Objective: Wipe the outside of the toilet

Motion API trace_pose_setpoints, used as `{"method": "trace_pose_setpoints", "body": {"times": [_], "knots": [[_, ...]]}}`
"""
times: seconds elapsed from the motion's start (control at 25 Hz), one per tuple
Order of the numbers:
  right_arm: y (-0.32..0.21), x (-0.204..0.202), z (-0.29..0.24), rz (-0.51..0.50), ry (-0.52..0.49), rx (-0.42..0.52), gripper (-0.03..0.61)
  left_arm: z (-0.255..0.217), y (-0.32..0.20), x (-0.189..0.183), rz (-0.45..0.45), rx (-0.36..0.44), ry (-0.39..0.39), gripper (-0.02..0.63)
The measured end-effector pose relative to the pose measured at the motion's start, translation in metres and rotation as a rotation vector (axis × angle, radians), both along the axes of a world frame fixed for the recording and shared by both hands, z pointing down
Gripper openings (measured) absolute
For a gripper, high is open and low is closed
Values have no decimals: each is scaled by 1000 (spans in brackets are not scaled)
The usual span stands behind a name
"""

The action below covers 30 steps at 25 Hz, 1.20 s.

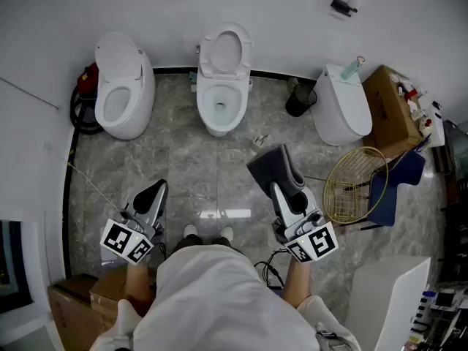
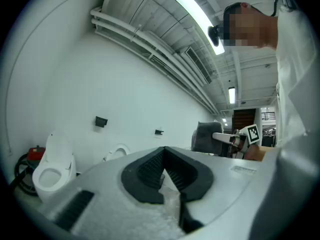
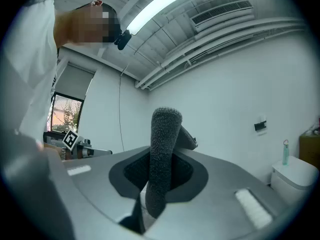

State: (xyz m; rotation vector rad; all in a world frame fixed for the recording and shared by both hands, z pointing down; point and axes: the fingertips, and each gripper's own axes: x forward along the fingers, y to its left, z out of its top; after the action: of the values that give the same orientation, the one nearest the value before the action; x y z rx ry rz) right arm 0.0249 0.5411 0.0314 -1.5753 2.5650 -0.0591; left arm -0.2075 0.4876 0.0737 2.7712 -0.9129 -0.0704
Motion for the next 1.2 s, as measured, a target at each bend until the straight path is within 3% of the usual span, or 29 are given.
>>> {"method": "trace_pose_setpoints", "body": {"times": [0.16,0.56,1.2], "knots": [[-1,-8,3,6,4,-6,48,-17,-8,14,50,51,15,-2],[13,-5,11,42,15,-34,48,-8,-7,32,114,26,6,-2],[2,21,10,56,-94,-24,51,-4,-9,30,57,8,-10,-2]]}}
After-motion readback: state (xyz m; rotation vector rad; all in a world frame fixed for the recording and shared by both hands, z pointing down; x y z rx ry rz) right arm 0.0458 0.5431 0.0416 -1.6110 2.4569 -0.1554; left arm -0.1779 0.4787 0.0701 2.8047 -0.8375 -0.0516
